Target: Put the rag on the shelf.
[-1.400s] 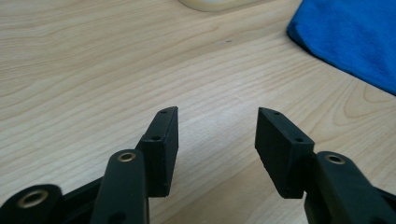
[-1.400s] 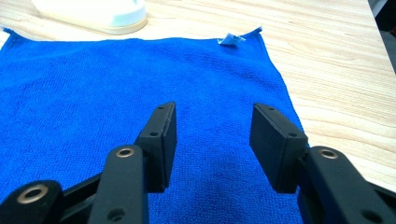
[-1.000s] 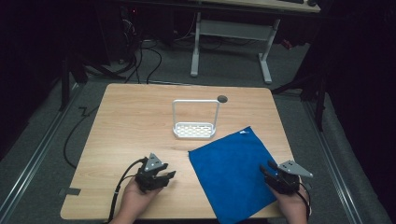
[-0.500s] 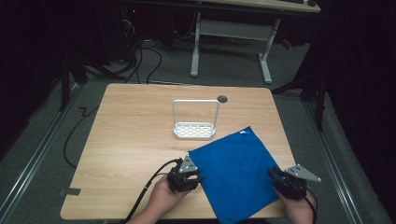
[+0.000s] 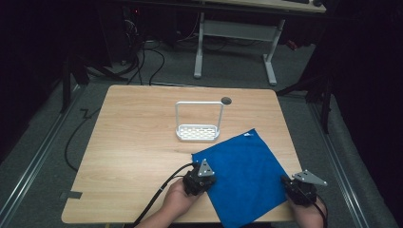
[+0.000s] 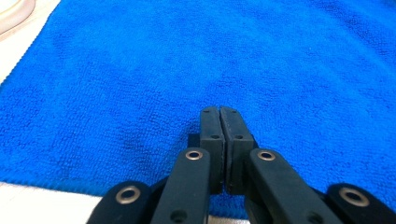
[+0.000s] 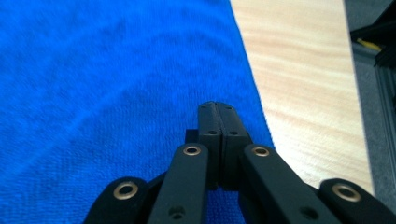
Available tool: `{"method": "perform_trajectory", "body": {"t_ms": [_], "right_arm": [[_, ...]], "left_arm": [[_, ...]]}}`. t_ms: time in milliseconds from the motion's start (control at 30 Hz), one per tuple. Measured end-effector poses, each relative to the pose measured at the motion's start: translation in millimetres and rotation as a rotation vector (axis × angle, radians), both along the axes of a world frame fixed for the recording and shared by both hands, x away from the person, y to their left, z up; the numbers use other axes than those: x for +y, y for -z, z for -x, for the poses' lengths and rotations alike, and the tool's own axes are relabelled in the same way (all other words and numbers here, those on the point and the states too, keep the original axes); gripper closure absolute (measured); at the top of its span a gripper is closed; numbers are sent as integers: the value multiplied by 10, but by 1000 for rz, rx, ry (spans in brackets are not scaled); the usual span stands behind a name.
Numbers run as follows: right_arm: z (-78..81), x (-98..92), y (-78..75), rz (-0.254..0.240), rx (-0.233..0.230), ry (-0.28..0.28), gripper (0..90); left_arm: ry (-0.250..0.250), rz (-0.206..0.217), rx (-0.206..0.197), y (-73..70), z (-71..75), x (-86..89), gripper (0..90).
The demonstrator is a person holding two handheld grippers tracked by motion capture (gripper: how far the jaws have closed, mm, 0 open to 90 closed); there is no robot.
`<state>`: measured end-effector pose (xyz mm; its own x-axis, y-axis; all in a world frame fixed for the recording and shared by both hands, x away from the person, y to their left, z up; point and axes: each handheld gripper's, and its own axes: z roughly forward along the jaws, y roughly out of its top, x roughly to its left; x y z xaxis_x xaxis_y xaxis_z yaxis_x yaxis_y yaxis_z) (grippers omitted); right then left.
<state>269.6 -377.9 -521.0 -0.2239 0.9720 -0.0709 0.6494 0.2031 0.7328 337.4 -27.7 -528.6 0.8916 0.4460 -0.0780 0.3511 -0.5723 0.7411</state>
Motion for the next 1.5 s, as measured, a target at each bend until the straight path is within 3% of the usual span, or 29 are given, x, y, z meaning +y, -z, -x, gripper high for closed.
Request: {"method": "perform_trajectory", "body": {"t_ms": [67,367,633,833,900,967,1033,1233,1400,1500], "right_arm": [[-21,3,37,13,22,-8,900],[2,122,32,-6,33,-58,900],[61,343,26,-8,44,-136,900],[152,492,12,-37,56,-193,900],[151,534,-45,-34,13,-212,900],[139,538,-69,-39,-2,-211,900],[71,537,-100,-55,-33,-214,900],[-120,595,-102,-62,-51,-243,900],[-387,811,-89,-71,-61,-301,900],[-529,960,-47,-45,-48,-336,900]], "left_arm": [[2,-4,-6,0,7,4,889],[-14,-9,-14,1,-6,106,889],[-91,-20,-1,-10,-79,372,889],[-165,-19,28,-18,-157,639,888],[-189,-19,33,-19,-176,710,888],[-211,-17,38,-19,-186,780,888],[-245,-15,43,-19,-196,894,885],[-324,-12,49,-17,-212,1146,880],[-385,-7,55,-18,-206,1316,864],[-392,-7,49,-33,-182,1331,830]]}}
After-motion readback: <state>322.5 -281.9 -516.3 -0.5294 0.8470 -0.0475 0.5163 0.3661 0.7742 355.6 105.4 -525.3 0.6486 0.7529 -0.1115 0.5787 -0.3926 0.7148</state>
